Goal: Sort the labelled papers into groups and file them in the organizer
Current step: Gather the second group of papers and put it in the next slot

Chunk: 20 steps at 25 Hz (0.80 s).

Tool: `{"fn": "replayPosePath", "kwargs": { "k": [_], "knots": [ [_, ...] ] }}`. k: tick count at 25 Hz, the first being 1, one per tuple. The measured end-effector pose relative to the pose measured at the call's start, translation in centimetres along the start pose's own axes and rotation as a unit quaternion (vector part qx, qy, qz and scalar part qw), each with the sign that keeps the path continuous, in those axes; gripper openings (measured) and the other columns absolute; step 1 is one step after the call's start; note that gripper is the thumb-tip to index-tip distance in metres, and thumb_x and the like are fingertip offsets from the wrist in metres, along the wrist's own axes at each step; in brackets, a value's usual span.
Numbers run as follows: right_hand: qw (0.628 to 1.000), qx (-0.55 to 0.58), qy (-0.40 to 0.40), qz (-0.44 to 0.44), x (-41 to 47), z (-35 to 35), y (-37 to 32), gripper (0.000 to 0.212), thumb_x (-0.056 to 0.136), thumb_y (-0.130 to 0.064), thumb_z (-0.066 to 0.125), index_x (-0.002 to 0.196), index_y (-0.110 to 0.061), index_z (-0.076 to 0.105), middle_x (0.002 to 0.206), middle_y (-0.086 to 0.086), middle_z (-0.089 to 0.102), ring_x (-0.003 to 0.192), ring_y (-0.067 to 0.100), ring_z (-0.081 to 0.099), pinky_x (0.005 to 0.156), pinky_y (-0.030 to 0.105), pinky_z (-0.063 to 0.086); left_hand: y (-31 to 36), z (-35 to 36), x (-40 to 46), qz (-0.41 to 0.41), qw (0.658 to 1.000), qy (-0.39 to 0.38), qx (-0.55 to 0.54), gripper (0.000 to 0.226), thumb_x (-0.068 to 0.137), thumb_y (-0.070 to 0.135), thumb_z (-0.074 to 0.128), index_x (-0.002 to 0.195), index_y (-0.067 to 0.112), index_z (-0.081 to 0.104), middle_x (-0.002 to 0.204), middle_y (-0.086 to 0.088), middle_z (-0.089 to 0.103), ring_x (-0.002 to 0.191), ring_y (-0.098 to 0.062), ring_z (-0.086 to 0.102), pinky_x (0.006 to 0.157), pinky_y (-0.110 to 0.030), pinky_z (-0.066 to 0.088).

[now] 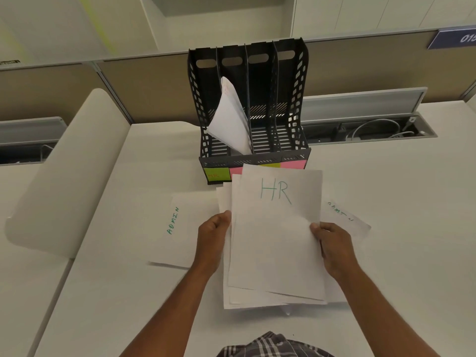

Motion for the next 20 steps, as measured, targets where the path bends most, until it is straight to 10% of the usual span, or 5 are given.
{"fn": "replayPosePath", "kwargs": {
  "k": [7, 14, 20],
  "knots": [
    [0.995, 0.058, 0.081, 0.023, 1.7, -3.7, -1.1, 0.004, 0.09, -0.015, 0.07, 0.086, -0.015, 0.071, 0.089, 0.004, 0.069, 0.074, 0.019, 0.062, 0.066, 0.029, 0.049, -1.0, -1.1, 0.9, -0.068, 0.994, 0.083, -0.032, 0.016, 0.091, 0.022, 0.069, 0.079, 0.015, 0.076, 0.081, -0.003, 0.073, 0.078, -0.018, 0.062, 0.079, -0.037, 0.054],
    [1.0, -0.006, 0.01, -0.028, 0.6, -3.0, -1.5, 0.009, 0.087, -0.017, 0.072, 0.091, -0.008, 0.071, 0.083, 0.007, 0.069, 0.073, 0.02, 0.06, 0.072, 0.035, 0.048, -1.6, -0.4, 0.6, -0.09, 0.993, 0.062, -0.042, 0.015, 0.091, 0.02, 0.069, 0.077, 0.018, 0.074, 0.076, 0.002, 0.073, 0.077, -0.016, 0.064, 0.071, -0.027, 0.054],
    [0.957, -0.274, 0.023, -0.093, -1.8, 2.3, 0.4, 0.015, 0.094, -0.027, 0.063, 0.086, -0.015, 0.061, 0.083, 0.0, 0.066, 0.076, 0.017, 0.058, 0.067, 0.031, 0.042, -2.2, 0.5, -0.2, -0.117, 0.991, 0.061, -0.033, 0.033, 0.095, 0.03, 0.065, 0.126, 0.028, 0.055, 0.115, 0.009, 0.064, 0.102, -0.012, 0.066, 0.083, -0.024, 0.053]
  ]
}}
Point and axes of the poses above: each hand's wrist, its own x-axis towards the middle knuckle, its own z-axis out of the palm, y = z × x, the point moved 1 cm from there along x, towards the middle knuckle
